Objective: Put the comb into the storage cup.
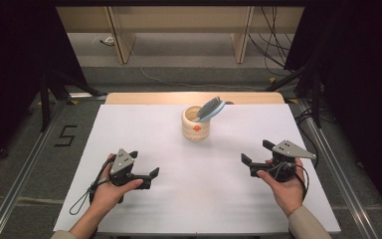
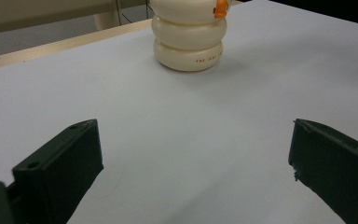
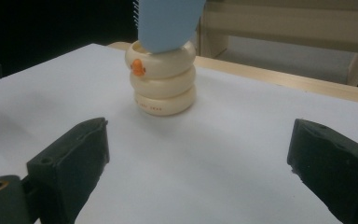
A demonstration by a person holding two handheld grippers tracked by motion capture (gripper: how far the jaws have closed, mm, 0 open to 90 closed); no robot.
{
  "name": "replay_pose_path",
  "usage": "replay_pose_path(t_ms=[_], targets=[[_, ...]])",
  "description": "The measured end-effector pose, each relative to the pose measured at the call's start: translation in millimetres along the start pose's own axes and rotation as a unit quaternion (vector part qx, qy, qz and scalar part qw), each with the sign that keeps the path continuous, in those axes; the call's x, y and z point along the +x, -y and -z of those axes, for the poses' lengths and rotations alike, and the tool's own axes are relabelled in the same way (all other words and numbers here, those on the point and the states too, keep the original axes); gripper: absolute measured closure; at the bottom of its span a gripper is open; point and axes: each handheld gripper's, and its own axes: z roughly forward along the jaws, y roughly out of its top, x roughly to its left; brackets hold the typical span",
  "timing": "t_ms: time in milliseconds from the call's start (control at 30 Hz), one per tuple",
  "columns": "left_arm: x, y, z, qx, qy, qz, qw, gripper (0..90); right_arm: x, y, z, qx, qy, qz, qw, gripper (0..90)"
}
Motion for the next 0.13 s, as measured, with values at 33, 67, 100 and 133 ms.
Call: replay_pose_path(t_ms=[33,67,100,133], targets=[[-0.1,0.1,-0.3,0.0,0.0,0.0,1.0,2.2,0.1,0.3,0.0,0.002,0.0,0.0,1.0,6.4],[-0.1,0.1,-0.4,0.0,0.0,0.0,1.0,2.2,0.1,0.7,-0.2,0.003,0.001,0.0,1.0,6.3],[-0.1,0.2,-0.6,0.0,0.0,0.0,1.0,2.2,0.0,1.1,-0.3,0.003,0.001,0.0,1.0,6.3],[-0.2,0.3,-0.7,0.0,0.0,0.0,1.0,2.2,-0.1,1.3,-0.4,0.003,0.001,0.001,1.0,6.3]])
